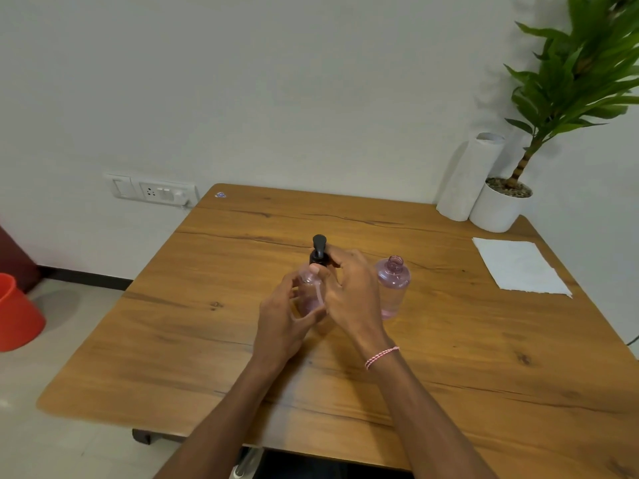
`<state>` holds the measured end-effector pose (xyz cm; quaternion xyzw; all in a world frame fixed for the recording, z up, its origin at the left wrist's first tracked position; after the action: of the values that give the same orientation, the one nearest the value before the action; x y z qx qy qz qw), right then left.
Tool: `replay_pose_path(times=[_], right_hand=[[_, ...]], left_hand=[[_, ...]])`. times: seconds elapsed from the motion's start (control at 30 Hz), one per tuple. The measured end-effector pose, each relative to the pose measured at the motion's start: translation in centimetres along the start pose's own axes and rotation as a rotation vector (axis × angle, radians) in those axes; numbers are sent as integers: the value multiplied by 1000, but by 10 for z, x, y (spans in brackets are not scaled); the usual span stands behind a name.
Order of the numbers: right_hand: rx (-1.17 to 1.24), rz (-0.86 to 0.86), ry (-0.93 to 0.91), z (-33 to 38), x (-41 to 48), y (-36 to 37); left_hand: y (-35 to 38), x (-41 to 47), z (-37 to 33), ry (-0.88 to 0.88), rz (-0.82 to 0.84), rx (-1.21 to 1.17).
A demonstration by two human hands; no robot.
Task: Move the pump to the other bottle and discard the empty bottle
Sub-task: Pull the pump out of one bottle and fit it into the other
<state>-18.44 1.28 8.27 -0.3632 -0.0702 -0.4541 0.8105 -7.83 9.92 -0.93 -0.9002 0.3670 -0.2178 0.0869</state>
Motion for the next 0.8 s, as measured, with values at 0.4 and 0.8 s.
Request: replay_pose_path(times=[0.4,0.8], right_hand=[[166,-22,-3,22,15,-26],[336,-110,38,43,25,-70]], left_hand=[[-1,-2,4,-26,-17,-1],[-7,-12,-1,-55,-40,22]])
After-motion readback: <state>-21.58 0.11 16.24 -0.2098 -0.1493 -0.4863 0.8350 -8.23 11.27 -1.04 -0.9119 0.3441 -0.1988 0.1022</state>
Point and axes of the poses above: each hand's wrist, its own x-axis towards the middle knuckle, its own y-axis out of the palm, z = x × y, the point moved 10 cm from there along x, towards the middle knuckle, and after that the axes turned 1 degree about -y, right-handed, at the moved point
